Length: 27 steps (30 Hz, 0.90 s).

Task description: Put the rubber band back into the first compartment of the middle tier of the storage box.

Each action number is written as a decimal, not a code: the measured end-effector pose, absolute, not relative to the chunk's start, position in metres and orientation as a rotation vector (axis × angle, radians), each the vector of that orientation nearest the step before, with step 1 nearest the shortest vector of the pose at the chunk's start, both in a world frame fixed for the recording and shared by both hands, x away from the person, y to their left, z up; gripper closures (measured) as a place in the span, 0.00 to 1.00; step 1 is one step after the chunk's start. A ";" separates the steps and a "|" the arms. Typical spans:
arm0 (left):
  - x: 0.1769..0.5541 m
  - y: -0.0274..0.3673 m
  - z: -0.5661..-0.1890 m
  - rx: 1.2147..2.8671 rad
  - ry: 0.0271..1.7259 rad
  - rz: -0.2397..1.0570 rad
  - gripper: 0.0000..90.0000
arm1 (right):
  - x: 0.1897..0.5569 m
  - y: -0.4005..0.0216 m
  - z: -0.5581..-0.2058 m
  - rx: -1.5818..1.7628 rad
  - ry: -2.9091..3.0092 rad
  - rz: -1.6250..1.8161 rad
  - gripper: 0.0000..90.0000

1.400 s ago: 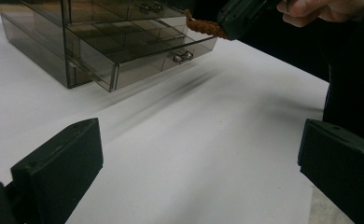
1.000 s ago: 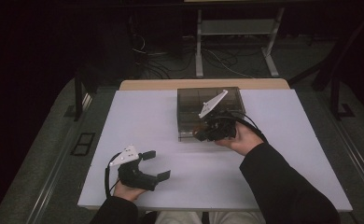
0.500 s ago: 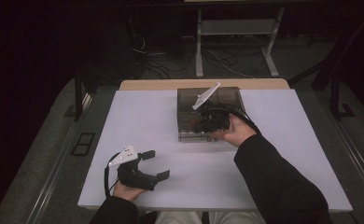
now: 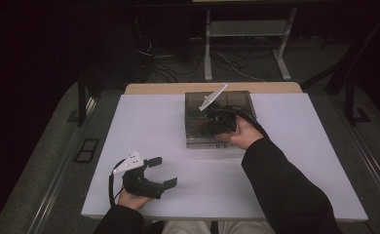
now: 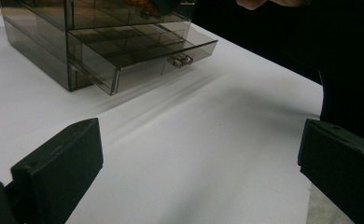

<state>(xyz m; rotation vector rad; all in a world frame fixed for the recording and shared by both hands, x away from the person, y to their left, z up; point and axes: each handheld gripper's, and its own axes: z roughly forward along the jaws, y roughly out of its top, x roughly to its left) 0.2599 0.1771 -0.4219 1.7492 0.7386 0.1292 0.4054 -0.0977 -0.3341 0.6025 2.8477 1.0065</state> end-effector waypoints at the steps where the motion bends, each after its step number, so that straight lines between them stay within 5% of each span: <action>1: 0.260 0.177 -0.422 1.750 0.738 0.130 0.00 | 0.407 -0.098 -0.335 0.601 2.847 1.007 0.95; 27: 0.260 0.179 -0.421 1.747 0.734 0.132 0.00 | 0.424 -0.088 -0.364 0.630 2.864 0.994 0.95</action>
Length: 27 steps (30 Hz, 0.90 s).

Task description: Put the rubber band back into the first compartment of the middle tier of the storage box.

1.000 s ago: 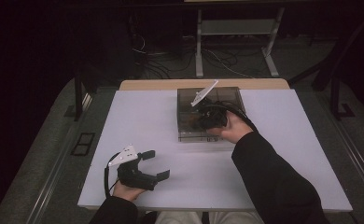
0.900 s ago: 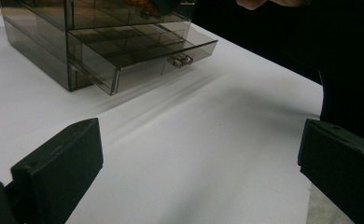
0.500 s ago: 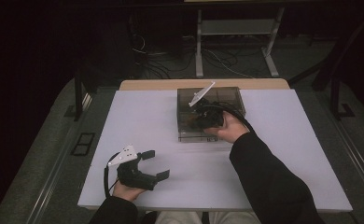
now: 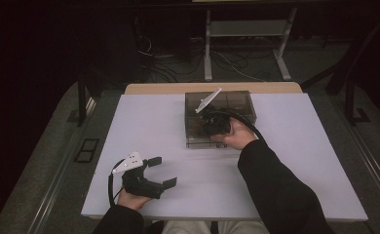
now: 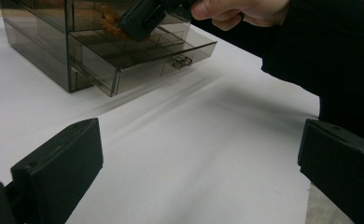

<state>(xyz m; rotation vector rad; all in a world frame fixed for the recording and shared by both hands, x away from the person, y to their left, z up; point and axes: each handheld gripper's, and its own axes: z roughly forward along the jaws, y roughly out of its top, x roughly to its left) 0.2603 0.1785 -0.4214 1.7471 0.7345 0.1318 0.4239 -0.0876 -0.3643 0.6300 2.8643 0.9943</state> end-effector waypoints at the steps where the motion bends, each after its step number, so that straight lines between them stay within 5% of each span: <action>1: 0.260 0.179 -0.421 1.748 0.734 0.132 0.00 | 0.424 -0.087 -0.365 0.632 2.864 0.990 0.95; 27: 0.260 0.179 -0.421 1.749 0.732 0.132 0.00 | 0.430 -0.080 -0.387 0.663 2.898 0.976 0.95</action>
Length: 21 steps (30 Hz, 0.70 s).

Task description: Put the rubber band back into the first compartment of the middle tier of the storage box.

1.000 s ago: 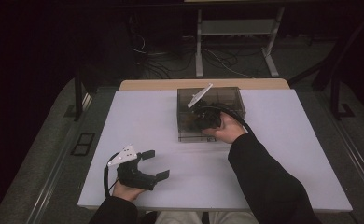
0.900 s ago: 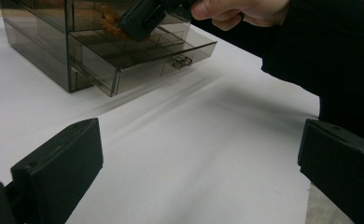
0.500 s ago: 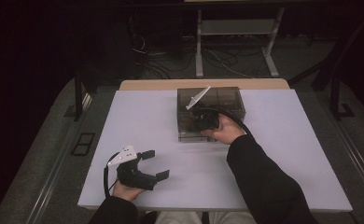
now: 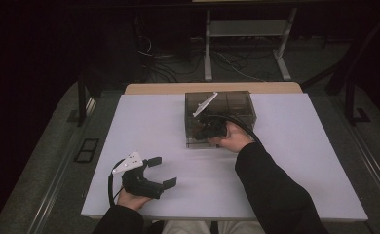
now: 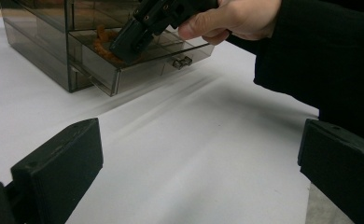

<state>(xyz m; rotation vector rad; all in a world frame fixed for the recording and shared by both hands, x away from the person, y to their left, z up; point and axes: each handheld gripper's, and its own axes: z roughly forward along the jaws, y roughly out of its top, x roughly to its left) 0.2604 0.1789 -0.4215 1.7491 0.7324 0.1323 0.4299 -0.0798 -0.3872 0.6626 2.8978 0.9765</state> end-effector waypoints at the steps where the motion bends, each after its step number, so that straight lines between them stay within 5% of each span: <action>1: 0.260 0.179 -0.421 1.749 0.733 0.132 0.00 | 0.430 -0.080 -0.388 0.666 2.899 0.973 0.95; 21: 0.260 0.179 -0.422 1.752 0.733 0.129 0.00 | 0.432 -0.078 -0.394 0.672 2.905 0.974 0.92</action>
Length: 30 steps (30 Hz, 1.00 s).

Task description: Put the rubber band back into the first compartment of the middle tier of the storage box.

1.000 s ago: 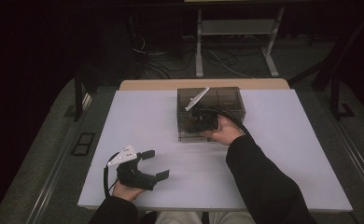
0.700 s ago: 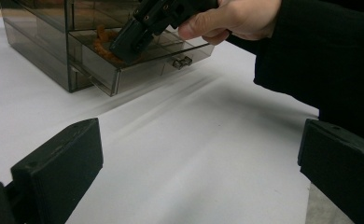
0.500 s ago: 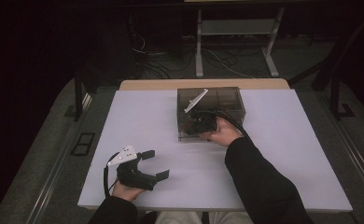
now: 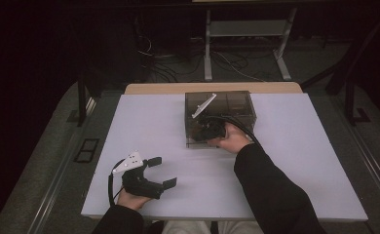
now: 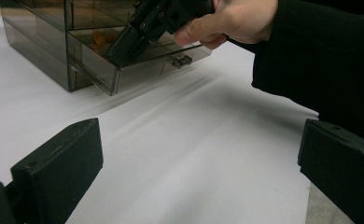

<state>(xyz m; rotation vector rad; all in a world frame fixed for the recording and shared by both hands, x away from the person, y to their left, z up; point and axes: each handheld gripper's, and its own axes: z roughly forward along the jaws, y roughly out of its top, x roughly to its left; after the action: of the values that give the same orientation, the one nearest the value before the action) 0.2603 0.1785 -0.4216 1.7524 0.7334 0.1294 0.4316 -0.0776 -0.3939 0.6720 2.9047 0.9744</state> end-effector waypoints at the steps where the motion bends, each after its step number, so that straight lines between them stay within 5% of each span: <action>1: 0.260 0.179 -0.422 1.753 0.733 0.130 0.00 | 0.431 -0.078 -0.393 0.686 2.899 0.970 0.92; 20: 0.260 0.178 -0.422 1.753 0.736 0.127 0.00 | 0.425 -0.090 -0.375 0.732 2.830 0.997 0.71; 30: 0.260 0.177 -0.422 1.763 0.730 0.129 0.00 | 0.419 -0.107 -0.366 0.764 2.812 1.030 0.45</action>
<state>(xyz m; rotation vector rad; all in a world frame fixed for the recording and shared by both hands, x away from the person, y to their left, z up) 0.2603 0.1773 -0.4221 1.7632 0.7299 0.1294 0.4186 -0.1065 -0.3656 0.7644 2.8122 1.0301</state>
